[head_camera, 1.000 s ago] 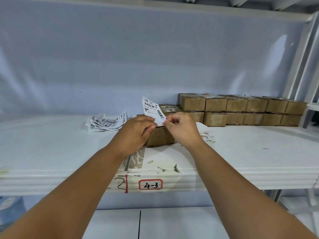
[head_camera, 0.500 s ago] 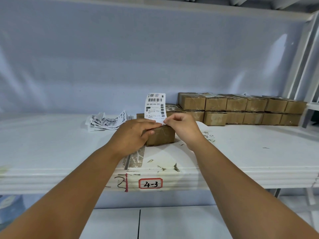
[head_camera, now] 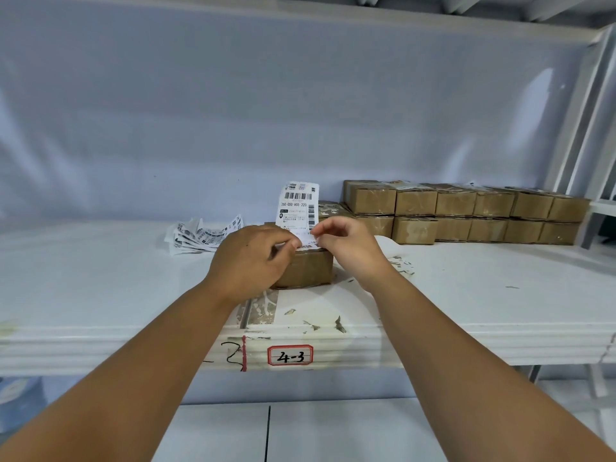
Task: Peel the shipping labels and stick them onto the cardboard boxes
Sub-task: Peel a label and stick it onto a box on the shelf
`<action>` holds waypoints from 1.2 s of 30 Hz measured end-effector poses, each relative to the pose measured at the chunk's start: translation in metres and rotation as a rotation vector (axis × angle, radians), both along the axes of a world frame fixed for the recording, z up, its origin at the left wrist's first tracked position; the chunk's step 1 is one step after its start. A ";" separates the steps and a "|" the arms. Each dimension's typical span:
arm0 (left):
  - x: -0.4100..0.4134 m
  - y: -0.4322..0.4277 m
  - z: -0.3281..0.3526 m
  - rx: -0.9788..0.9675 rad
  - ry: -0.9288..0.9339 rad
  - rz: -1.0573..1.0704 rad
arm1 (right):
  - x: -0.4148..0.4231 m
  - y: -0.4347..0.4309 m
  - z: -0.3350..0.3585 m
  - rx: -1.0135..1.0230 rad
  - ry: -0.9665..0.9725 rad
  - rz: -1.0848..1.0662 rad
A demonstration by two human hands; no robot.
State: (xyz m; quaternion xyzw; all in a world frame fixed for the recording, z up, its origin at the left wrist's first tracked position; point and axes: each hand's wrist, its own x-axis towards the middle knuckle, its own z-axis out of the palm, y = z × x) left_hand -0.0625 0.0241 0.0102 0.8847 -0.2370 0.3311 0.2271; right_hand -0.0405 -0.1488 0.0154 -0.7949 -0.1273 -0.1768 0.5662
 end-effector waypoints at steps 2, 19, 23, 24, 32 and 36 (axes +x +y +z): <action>0.000 -0.001 0.000 -0.023 0.003 0.030 | -0.002 0.001 0.001 -0.011 0.004 0.006; 0.040 0.003 -0.003 -0.488 0.511 -0.180 | -0.002 0.004 0.001 -0.030 0.048 0.002; 0.047 0.005 -0.002 -0.500 0.603 -0.245 | -0.001 0.004 0.001 -0.040 0.039 -0.003; 0.051 0.005 -0.002 -0.470 0.612 -0.236 | -0.001 0.004 0.001 -0.043 0.041 -0.004; 0.069 0.005 -0.004 -0.475 0.609 -0.237 | 0.010 0.006 0.000 0.028 0.149 0.032; 0.071 0.009 -0.008 -0.524 0.605 -0.261 | 0.021 0.005 0.007 0.047 0.194 0.043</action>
